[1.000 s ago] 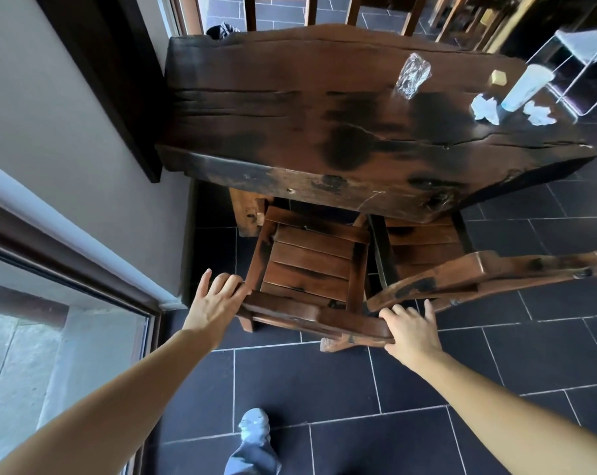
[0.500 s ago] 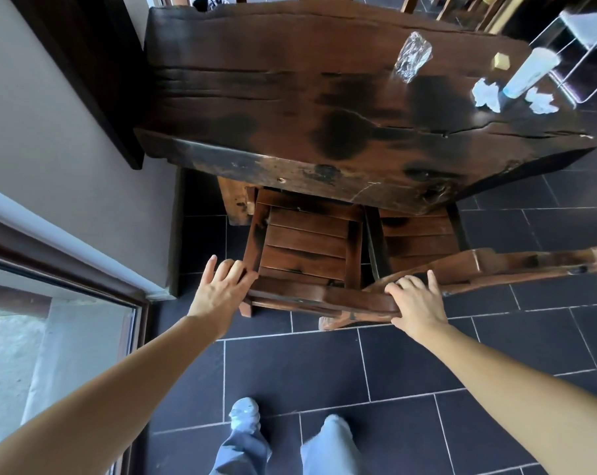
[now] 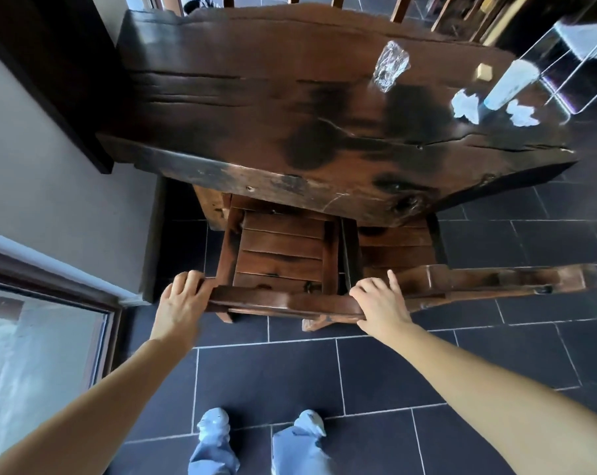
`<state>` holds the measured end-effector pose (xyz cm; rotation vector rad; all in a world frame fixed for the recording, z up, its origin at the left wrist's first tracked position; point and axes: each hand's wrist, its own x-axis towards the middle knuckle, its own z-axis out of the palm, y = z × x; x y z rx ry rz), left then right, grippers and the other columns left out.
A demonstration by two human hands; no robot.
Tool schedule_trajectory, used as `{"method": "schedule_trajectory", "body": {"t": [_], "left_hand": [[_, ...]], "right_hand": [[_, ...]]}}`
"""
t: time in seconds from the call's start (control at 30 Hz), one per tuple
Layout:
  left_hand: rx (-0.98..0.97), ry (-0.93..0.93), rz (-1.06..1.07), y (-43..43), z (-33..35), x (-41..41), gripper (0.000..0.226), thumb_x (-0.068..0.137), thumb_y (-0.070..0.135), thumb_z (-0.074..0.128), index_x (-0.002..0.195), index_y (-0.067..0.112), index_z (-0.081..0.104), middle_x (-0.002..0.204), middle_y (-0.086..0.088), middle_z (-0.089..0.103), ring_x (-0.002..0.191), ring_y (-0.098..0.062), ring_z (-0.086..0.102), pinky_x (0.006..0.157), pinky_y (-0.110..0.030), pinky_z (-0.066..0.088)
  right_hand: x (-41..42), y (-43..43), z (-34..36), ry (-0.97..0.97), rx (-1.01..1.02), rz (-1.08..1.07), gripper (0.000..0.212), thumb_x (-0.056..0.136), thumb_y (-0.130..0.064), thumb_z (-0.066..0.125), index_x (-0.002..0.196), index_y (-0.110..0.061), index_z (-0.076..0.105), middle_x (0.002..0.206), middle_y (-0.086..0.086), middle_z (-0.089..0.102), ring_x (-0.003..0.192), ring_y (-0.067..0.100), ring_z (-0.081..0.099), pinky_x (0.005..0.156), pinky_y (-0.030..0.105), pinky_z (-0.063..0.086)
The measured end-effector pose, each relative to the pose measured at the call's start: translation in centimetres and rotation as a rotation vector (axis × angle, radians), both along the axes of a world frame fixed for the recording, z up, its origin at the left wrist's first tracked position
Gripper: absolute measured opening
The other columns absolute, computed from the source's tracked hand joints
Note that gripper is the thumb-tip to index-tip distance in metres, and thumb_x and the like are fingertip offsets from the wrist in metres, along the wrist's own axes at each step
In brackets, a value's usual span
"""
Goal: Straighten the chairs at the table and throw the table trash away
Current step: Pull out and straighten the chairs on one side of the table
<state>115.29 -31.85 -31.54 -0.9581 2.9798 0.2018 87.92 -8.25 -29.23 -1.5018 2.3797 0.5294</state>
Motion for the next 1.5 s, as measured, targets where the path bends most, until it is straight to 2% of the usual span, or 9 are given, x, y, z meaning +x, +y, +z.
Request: {"method": "schedule_trajectory", "body": {"t": [0.13,0.33,0.63,0.87,1.03,1.2,1.3,1.4,1.5], "left_hand": [[0.030,0.026,-0.016,1.5,0.2,-0.4,0.068,0.047,-0.009,0.070,0.108,0.020,0.059,0.096,-0.006,0.050,0.085,-0.028,0.044,0.064,-0.043,0.048],[0.058,-0.063,-0.054,5.0,0.5,-2.5,0.074,0.039,0.009,0.085,0.106,0.023,0.057,0.094,-0.004,0.050,0.084,-0.026,0.043,0.059,-0.038,0.049],[0.026,-0.077,0.011,5.7,0.8,-3.5,0.072,0.039,0.005,0.083,0.104,0.022,0.056,0.093,-0.008,0.047,0.083,-0.030,0.040,0.058,-0.043,0.049],[0.024,-0.124,-0.054,5.1,1.4,-3.4,0.078,0.040,0.012,0.087,0.109,0.025,0.053,0.109,-0.004,0.051,0.092,-0.029,0.047,0.063,-0.046,0.047],[0.035,-0.149,-0.011,5.5,1.6,-3.7,0.078,0.040,0.007,0.088,0.108,0.023,0.053,0.114,-0.008,0.049,0.094,-0.033,0.049,0.060,-0.049,0.050],[0.050,-0.148,0.019,5.6,1.3,-3.6,0.078,0.041,0.005,0.088,0.110,0.021,0.055,0.110,-0.010,0.048,0.094,-0.033,0.045,0.061,-0.051,0.051],[0.016,-0.186,0.026,5.6,1.2,-3.6,0.075,0.043,0.010,0.087,0.110,0.021,0.057,0.102,-0.008,0.048,0.093,-0.032,0.045,0.063,-0.050,0.050],[0.038,-0.379,0.055,5.6,2.6,-4.8,0.067,0.056,0.038,0.079,0.116,0.027,0.050,0.107,-0.001,0.049,0.103,-0.026,0.045,0.080,-0.043,0.046],[0.137,-0.572,0.022,4.9,5.1,-8.7,0.054,0.065,0.065,0.058,0.106,0.030,0.052,0.109,0.005,0.056,0.105,-0.018,0.053,0.087,-0.034,0.043]], "right_hand": [[-1.6,1.3,0.0,-0.008,0.002,0.021,0.057,0.081,-0.031,0.071,0.133,-0.025,0.048,0.136,0.000,0.050,0.132,0.022,0.038,0.117,0.055,0.004],[-5.5,3.0,0.4,0.027,0.042,0.021,0.055,0.080,-0.033,0.070,0.131,-0.028,0.050,0.136,-0.002,0.047,0.134,0.021,0.033,0.114,0.058,-0.001],[-6.7,3.5,0.0,-0.018,-0.040,0.068,0.044,0.084,-0.034,0.064,0.126,-0.025,0.055,0.133,0.000,0.050,0.128,0.022,0.041,0.114,0.054,0.016],[-6.9,3.4,-0.3,-0.026,-0.064,0.094,0.042,0.085,-0.029,0.065,0.126,-0.023,0.057,0.132,0.000,0.052,0.124,0.023,0.046,0.114,0.051,0.020],[-6.7,3.2,0.1,-0.018,-0.048,0.071,0.046,0.086,-0.033,0.064,0.130,-0.025,0.054,0.135,0.002,0.050,0.128,0.025,0.043,0.116,0.053,0.014],[-7.5,4.5,0.9,-0.124,-0.218,0.129,0.075,0.075,-0.052,0.070,0.139,-0.024,0.041,0.145,0.003,0.039,0.141,0.024,0.025,0.116,0.056,0.005],[-9.4,6.6,1.9,-0.156,-0.240,0.054,0.098,0.067,-0.061,0.073,0.146,-0.024,0.027,0.155,0.004,0.024,0.146,0.026,0.011,0.117,0.055,0.007],[-11.5,9.4,2.2,-0.147,-0.151,-0.019,0.112,0.066,-0.053,0.079,0.151,-0.020,0.013,0.158,0.005,0.013,0.146,0.027,0.009,0.118,0.049,0.014],[-13.0,11.4,2.0,-0.148,-0.188,-0.211,0.114,0.069,-0.037,0.082,0.152,-0.018,0.006,0.159,0.011,0.009,0.146,0.028,0.014,0.118,0.038,0.020]]}}
